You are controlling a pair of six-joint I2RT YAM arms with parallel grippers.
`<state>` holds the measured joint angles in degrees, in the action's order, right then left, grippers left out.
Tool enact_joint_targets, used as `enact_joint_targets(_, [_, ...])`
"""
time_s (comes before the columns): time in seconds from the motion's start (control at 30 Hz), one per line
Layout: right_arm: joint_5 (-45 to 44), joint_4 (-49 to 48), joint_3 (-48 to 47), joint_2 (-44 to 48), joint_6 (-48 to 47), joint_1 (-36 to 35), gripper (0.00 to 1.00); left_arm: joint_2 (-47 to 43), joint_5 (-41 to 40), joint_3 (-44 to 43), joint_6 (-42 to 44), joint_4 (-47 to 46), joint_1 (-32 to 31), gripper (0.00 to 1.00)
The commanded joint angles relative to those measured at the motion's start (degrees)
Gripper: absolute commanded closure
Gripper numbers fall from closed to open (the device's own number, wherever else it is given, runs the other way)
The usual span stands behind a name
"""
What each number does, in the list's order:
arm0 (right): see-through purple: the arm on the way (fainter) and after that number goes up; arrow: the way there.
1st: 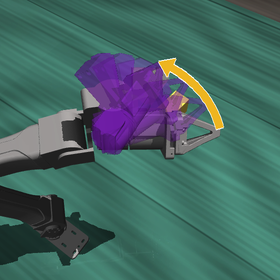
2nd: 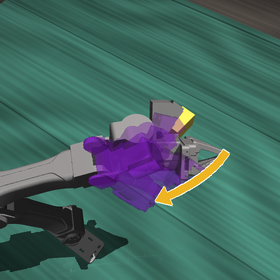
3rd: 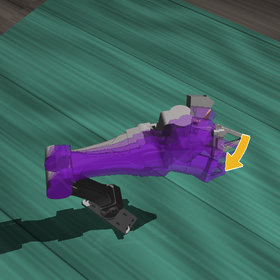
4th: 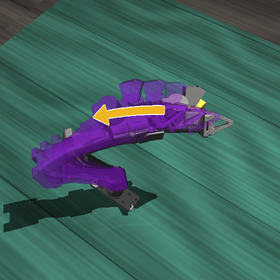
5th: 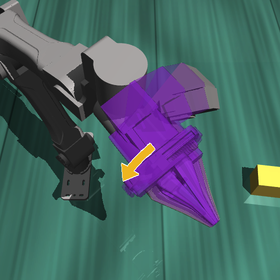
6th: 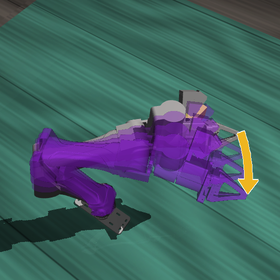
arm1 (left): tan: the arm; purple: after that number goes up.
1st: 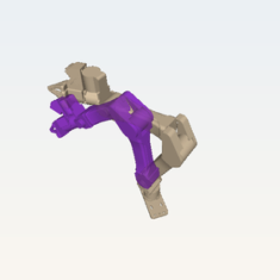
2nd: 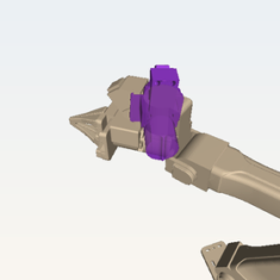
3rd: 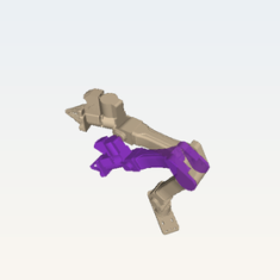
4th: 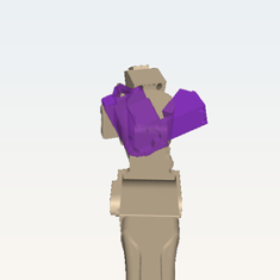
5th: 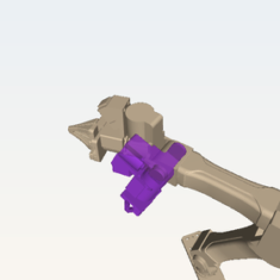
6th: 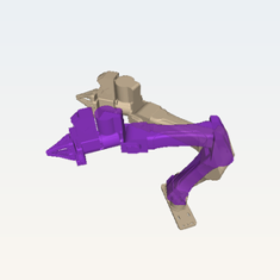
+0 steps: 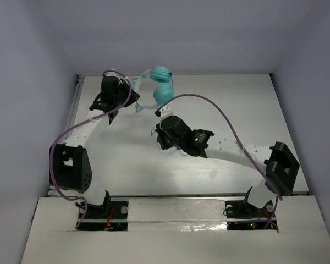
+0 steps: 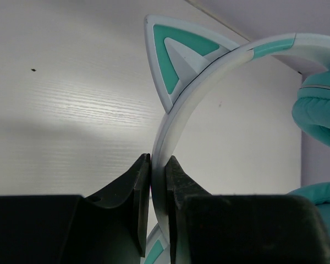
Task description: Wrap the headphones
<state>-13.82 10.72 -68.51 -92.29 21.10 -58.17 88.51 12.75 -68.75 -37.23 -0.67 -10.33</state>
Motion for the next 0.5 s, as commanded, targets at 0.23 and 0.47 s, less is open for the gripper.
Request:
enact_joint_targets(0.23, [-4.1,18.4,-13.3,5.9,-7.2,-1.9,1.0,-4.0,-14.2,7.4,5.1,-9.2,-10.1,1.0])
enact_joint_targets(0.47, [-13.6,25.9,-21.0,4.5,-11.4,-1.9,1.0,-5.9,-15.6,13.0,9.6,-10.9,-14.9,1.0])
